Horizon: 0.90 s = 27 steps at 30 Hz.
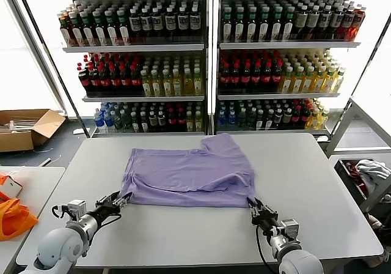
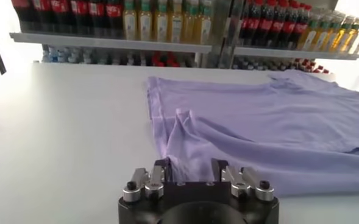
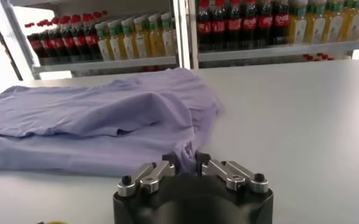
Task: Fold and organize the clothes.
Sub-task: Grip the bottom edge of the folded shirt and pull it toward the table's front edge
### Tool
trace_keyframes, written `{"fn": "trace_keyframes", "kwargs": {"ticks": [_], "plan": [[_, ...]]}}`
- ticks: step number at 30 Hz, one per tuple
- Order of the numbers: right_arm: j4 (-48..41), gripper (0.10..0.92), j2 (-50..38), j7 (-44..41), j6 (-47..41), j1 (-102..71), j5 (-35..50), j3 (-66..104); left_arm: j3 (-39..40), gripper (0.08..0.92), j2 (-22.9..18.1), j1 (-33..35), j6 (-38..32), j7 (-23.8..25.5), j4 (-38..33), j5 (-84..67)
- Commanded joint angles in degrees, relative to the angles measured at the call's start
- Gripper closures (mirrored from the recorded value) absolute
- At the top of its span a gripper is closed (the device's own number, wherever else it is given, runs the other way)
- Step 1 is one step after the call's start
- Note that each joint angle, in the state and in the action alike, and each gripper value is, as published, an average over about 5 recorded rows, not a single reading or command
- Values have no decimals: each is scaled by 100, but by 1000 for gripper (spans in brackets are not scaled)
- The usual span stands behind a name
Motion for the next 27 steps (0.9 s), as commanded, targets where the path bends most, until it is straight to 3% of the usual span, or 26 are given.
{"fn": "trace_keyframes", "kwargs": {"ticks": [1, 10, 19, 27], "plan": [[21, 893, -19, 12, -25, 0, 43, -15, -71, 660, 33, 74, -28, 11, -4, -15], [302, 902, -170, -194, 48, -254, 84, 93, -226, 898, 212, 418, -14, 5, -335, -15], [402, 902, -200, -225, 91, -368, 87, 138, -347, 916, 92, 787, 17, -28, -681, 11], [792, 902, -330, -286, 104, -817, 69, 215, -623, 915, 38, 1608, 66, -91, -1229, 11]]}}
